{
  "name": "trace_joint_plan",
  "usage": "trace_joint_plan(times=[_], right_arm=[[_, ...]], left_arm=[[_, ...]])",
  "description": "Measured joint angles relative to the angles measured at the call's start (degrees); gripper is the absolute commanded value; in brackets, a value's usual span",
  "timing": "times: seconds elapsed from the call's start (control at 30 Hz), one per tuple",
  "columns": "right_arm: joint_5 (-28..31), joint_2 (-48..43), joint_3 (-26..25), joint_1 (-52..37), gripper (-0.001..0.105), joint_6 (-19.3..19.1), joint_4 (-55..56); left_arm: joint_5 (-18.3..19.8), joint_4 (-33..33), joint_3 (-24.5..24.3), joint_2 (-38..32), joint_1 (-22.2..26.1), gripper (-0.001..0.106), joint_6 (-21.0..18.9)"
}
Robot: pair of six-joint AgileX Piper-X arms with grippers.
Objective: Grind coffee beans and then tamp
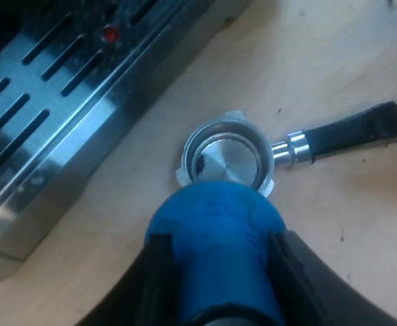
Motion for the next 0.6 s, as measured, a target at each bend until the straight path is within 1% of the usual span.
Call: trace_joint_plan(times=[0.17, 0.27, 0.43, 0.6], right_arm=[[-3.2, 0.0, 0.0, 0.0, 0.062, 0.0, -0.2], [-3.7, 0.0, 0.0, 0.0, 0.062, 0.0, -0.4], [-3.7, 0.0, 0.0, 0.0, 0.062, 1.5, -0.4], [-3.9, 0.0, 0.0, 0.0, 0.062, 2.1, -0.4]], left_arm=[[0.0, 0.0, -2.5, 6.7, -2.5, 0.0, 0.0], [0.0, -0.2, -3.4, 10.0, -3.6, 0.0, 0.0], [0.1, -1.0, -3.5, 14.5, -4.2, 0.0, 0.0], [0.1, -4.4, -3.5, 17.6, -4.2, 0.0, 0.3]])
